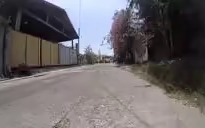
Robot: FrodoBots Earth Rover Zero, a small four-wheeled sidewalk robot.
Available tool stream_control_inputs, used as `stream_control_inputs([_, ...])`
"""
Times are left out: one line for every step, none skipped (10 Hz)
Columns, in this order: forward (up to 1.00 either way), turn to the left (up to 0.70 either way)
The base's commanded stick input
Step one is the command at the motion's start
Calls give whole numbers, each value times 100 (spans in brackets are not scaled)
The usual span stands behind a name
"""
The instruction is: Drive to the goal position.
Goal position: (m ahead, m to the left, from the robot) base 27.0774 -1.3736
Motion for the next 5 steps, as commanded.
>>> stream_control_inputs([100, 0])
stream_control_inputs([100, 0])
stream_control_inputs([100, 0])
stream_control_inputs([100, 0])
stream_control_inputs([100, 0])
